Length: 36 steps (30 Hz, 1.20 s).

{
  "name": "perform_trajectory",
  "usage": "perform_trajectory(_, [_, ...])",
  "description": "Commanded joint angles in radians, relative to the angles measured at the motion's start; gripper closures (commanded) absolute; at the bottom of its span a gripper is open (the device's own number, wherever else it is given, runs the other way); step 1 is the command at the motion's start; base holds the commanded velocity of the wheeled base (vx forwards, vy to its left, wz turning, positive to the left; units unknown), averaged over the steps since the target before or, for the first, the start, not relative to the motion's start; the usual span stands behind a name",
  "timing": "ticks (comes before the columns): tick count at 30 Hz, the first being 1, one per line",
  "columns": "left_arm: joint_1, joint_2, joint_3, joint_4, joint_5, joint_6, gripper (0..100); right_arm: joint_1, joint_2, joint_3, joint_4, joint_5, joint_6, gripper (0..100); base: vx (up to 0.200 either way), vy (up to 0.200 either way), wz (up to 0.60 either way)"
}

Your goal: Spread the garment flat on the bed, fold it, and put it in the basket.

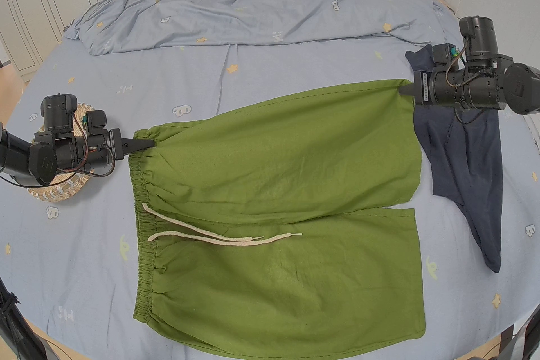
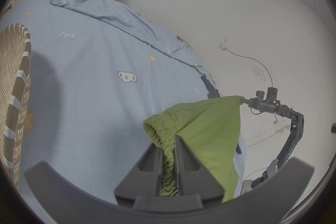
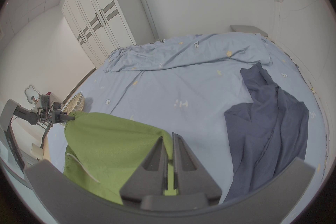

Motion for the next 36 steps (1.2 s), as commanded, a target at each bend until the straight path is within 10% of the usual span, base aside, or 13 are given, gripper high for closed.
perform_trajectory(1, [0.006, 0.048, -0.019, -0.002, 0.006, 0.004, 100, 0.004, 0.121, -0.124, 0.003, -0.043, -0.007, 100, 0.000, 0.000, 0.00])
perform_trajectory(36, [0.009, 0.176, -0.148, -0.034, 0.115, 0.000, 100, 0.024, 0.401, -0.412, 0.058, -0.132, -0.025, 100, 0.000, 0.000, 0.00])
